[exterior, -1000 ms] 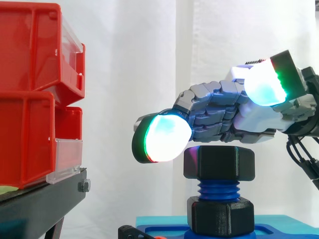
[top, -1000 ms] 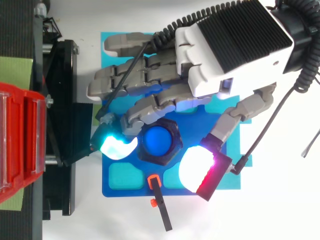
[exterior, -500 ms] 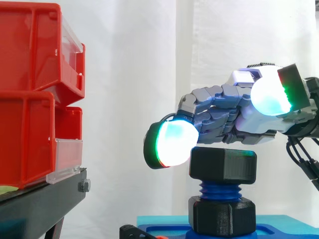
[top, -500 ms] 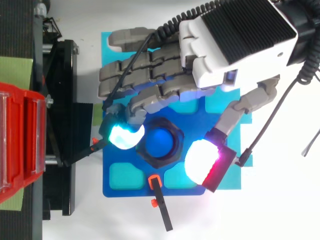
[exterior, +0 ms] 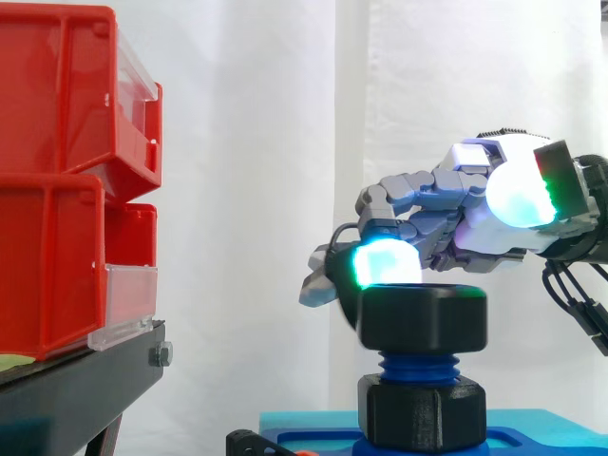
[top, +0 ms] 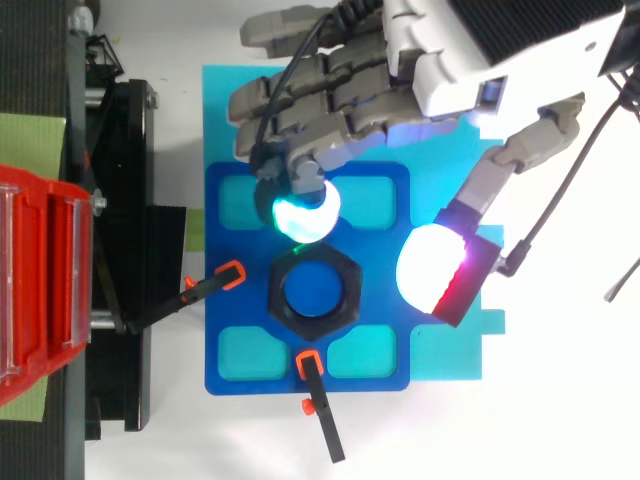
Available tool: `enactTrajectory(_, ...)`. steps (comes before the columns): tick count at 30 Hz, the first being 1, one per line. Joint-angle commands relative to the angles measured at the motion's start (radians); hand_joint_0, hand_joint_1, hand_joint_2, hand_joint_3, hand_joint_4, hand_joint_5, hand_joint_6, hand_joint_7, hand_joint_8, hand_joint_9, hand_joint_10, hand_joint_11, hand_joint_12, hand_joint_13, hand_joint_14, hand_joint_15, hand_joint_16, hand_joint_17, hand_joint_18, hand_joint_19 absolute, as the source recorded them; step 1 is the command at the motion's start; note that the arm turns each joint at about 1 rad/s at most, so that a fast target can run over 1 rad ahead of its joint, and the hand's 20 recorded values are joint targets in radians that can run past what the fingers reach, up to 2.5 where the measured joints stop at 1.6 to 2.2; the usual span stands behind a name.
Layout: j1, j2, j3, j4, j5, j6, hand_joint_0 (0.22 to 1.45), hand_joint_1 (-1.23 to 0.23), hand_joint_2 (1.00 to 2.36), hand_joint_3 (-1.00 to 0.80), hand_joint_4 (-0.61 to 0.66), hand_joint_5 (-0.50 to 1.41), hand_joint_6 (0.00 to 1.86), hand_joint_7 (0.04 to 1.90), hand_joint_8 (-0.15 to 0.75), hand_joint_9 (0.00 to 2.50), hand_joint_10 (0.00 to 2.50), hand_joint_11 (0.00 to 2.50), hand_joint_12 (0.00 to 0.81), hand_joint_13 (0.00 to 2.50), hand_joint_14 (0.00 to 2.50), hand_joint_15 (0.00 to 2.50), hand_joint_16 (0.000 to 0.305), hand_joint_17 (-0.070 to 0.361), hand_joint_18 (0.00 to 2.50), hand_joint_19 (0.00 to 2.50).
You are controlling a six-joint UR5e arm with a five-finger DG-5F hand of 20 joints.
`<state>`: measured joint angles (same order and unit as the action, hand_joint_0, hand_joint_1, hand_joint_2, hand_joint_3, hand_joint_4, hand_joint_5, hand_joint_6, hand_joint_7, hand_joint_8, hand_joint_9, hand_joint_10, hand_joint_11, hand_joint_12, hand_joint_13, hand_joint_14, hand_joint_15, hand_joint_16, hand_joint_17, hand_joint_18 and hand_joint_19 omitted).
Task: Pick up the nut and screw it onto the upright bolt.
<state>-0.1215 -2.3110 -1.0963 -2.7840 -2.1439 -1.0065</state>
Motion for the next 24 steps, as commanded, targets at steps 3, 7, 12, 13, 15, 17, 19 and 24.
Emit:
enactTrajectory(3, -0.023, 0.001, 0.038, -0.038, -0.027, -0.009, 0.49, -0.31, 1.00, -0.50, 0.21, 0.00, 0.50, 1.39, 0.245, 0.61, 0.00, 0.00, 0.303, 0.39, 0.00, 0.00, 0.033, 0.073, 0.08, 0.00)
enactTrajectory(7, -0.032, 0.001, 0.061, -0.088, -0.028, -0.026, 0.50, -0.32, 1.00, -0.50, 0.19, 0.04, 0.50, 1.38, 0.209, 0.78, 0.00, 0.00, 0.283, 0.48, 0.00, 0.00, 0.030, 0.066, 0.19, 0.00)
enactTrajectory(12, -0.035, 0.001, 0.085, -0.135, -0.028, -0.043, 0.50, -0.31, 1.00, -0.50, 0.18, 0.04, 0.50, 1.35, 0.175, 0.88, 0.00, 0.00, 0.265, 0.53, 0.00, 0.00, 0.028, 0.062, 0.25, 0.00)
enactTrajectory(13, -0.035, 0.001, 0.090, -0.137, -0.028, -0.043, 0.50, -0.31, 1.00, -0.50, 0.18, 0.02, 0.50, 1.29, 0.186, 0.87, 0.00, 0.00, 0.270, 0.52, 0.00, 0.00, 0.029, 0.064, 0.24, 0.00)
enactTrajectory(15, -0.035, 0.001, 0.108, -0.147, -0.028, -0.041, 0.49, -0.29, 1.00, -0.50, 0.20, -0.02, 0.50, 1.20, 0.213, 0.82, 0.00, 0.00, 0.285, 0.49, 0.00, 0.00, 0.030, 0.067, 0.21, 0.00)
enactTrajectory(17, -0.037, 0.001, 0.119, -0.152, -0.028, -0.041, 0.49, -0.28, 1.00, -0.50, 0.26, -0.06, 0.50, 1.04, 0.211, 0.75, 0.00, 0.00, 0.299, 0.46, 0.00, 0.00, 0.032, 0.071, 0.19, 0.00)
enactTrajectory(19, -0.033, 0.001, 0.139, -0.150, -0.028, -0.040, 0.48, -0.28, 1.00, -0.50, 0.26, -0.09, 0.50, 0.91, 0.214, 0.70, 0.00, 0.00, 0.307, 0.42, 0.00, 0.00, 0.035, 0.080, 0.14, 0.00)
enactTrajectory(24, -0.021, 0.001, 0.141, -0.126, -0.024, -0.040, 0.47, -0.27, 1.00, -0.50, 0.20, -0.15, 0.50, 0.71, 0.206, 0.55, 0.00, 0.00, 0.315, 0.33, 0.00, 0.00, 0.040, 0.091, 0.05, 0.00)
